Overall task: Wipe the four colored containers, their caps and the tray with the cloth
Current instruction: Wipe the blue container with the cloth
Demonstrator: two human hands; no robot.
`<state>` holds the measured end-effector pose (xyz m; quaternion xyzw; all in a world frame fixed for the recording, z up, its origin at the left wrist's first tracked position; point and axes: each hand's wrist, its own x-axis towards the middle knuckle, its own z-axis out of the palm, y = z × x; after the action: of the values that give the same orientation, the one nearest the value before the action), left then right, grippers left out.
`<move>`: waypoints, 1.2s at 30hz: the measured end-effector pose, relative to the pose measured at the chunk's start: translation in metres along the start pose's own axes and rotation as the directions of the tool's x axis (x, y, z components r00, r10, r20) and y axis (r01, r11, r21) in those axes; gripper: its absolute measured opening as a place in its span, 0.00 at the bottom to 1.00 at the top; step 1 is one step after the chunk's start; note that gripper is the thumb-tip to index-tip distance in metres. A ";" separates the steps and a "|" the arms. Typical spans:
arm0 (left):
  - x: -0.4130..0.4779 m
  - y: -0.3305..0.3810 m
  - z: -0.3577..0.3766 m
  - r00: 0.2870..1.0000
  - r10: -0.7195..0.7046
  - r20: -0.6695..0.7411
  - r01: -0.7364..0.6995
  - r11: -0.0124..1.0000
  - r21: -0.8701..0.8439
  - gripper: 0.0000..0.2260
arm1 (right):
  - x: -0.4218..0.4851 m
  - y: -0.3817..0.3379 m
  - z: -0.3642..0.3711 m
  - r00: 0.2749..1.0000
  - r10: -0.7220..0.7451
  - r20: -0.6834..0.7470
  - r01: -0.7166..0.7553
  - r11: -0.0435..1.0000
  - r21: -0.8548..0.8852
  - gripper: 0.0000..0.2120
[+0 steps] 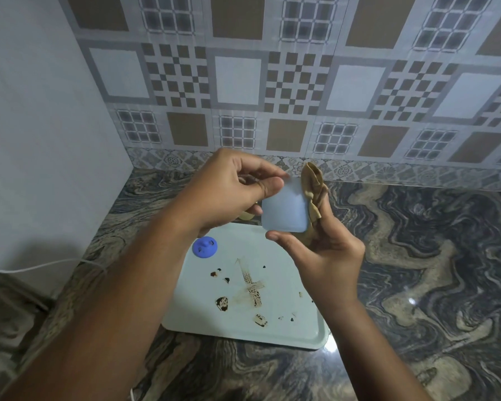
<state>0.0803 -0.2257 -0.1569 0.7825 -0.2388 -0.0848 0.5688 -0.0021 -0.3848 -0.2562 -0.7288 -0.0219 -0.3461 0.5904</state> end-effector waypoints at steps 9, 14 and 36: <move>0.004 -0.011 -0.003 0.999 -0.029 -0.043 0.031 0.998 0.051 0.08 | -0.007 0.004 0.008 0.996 0.076 -0.042 -0.070 0.989 0.131 0.22; 0.010 -0.024 -0.010 0.991 -0.040 -0.131 0.053 0.994 0.097 0.06 | -0.013 0.028 0.010 0.996 0.087 0.016 -0.088 0.996 0.029 0.20; 0.114 -0.214 0.086 0.993 -0.093 -0.071 0.117 0.741 0.661 0.14 | 0.078 0.215 0.025 0.982 0.124 0.139 0.007 0.720 -0.694 0.30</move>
<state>0.2041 -0.3010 -0.3695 0.9469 -0.1995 -0.0130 0.2518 0.1638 -0.4567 -0.3984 -0.9242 0.0800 -0.2447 0.2822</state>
